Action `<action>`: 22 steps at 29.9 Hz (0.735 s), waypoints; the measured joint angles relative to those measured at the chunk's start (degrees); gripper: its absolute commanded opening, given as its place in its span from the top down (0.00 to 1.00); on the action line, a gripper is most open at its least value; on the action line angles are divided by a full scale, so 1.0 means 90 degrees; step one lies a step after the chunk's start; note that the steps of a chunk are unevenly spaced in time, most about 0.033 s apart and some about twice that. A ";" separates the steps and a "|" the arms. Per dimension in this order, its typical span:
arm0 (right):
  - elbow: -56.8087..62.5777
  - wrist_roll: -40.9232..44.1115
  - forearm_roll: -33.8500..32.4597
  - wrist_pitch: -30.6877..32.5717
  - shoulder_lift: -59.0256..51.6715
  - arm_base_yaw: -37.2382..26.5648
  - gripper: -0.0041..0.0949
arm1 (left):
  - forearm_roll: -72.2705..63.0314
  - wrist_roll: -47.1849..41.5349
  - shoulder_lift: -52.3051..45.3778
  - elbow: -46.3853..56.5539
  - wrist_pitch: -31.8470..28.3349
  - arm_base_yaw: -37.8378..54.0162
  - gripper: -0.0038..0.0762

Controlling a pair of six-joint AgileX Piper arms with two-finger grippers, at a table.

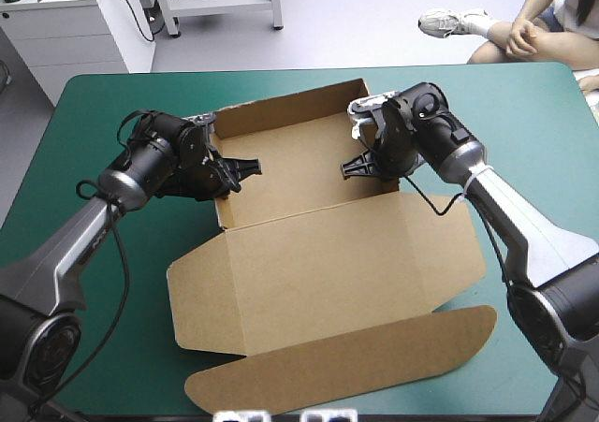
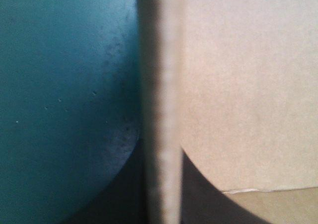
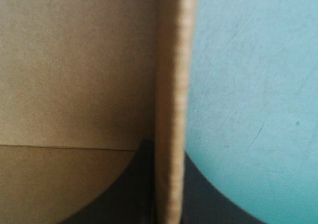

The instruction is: Fold the box

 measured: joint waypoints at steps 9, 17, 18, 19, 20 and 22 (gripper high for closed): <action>0.0805 0.0284 0.0048 -0.0225 0.0005 -0.0007 0.98 | -0.0525 0.0843 0.0970 -0.0468 0.0466 0.0095 0.94; 0.0873 0.0147 0.0786 -0.0273 0.0058 -0.0453 0.98 | -0.0624 0.0916 0.1300 -0.0579 0.0532 0.0101 0.94; 0.0880 0.0080 0.0873 -0.0267 0.0072 -0.0537 0.98 | -0.0656 0.0946 0.1335 -0.0580 0.0510 0.0101 0.94; 0.0885 0.0023 0.0956 -0.0252 0.0080 -0.0605 0.98 | -0.0696 0.0974 0.1353 -0.0588 0.0504 0.0101 0.94; 0.0893 -0.0020 0.1002 -0.0229 0.0080 -0.0651 0.98 | -0.0718 0.0990 0.1386 -0.0588 0.0498 0.0101 0.94; 0.0893 -0.0064 0.1016 -0.0199 0.0080 -0.0677 0.98 | -0.0763 0.1020 0.1441 -0.0602 0.0487 0.0101 0.94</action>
